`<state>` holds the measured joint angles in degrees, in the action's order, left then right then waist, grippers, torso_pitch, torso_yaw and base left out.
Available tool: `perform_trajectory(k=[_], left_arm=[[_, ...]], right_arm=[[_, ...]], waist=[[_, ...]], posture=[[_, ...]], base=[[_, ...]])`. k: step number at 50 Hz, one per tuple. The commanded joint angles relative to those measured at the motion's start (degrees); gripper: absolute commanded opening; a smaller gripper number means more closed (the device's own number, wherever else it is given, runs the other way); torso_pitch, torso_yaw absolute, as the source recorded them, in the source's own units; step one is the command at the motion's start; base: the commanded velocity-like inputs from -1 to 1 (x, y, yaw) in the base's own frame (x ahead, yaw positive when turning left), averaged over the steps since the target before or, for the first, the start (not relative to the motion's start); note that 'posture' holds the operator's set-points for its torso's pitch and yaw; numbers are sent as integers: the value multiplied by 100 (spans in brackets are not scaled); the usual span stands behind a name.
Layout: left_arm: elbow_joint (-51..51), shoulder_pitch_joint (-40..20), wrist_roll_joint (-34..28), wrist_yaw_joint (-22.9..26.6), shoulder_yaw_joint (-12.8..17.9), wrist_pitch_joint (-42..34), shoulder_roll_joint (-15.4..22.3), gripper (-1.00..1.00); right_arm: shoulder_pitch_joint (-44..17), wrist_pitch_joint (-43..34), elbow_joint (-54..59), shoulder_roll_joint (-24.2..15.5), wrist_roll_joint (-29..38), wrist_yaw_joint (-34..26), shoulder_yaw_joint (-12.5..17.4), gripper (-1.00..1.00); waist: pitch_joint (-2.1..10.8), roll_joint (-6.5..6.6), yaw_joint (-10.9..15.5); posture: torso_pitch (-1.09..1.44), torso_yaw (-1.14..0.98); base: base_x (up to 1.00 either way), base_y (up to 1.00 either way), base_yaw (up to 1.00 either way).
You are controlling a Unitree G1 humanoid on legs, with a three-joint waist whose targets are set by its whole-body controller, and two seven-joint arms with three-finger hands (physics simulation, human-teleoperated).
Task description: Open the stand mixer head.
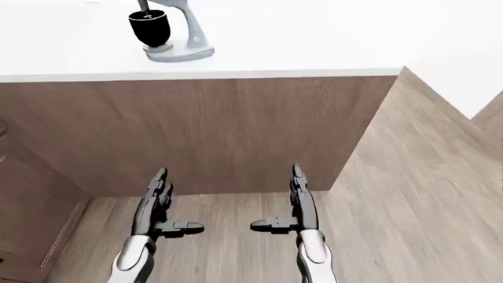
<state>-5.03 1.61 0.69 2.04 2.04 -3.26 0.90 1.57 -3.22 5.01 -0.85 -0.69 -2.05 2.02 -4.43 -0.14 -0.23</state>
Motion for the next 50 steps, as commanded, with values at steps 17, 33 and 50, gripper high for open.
perform_trajectory(k=[17,33,50], left_arm=[[210,-239,166,26,-10,922,-21,100],[3858,-730,2010,-724,258,-2,20,100],[5470,-1978,3588,-2184,979,-1571,814,100]], right_arm=[[-189,1166,-708,-20,-87,-259,-57,100],[-1035,250,-3843,-119,-121,-513,-13,100],[-2433,-1647,-5244,-272,188,-566,-191,100]], waist=[[479,-22,38],[555,-16,29],[346,59,17]], posture=[[0,0],[0,0],[0,0]], base=[[0,0,0],[0,0,0],[0,0,0]])
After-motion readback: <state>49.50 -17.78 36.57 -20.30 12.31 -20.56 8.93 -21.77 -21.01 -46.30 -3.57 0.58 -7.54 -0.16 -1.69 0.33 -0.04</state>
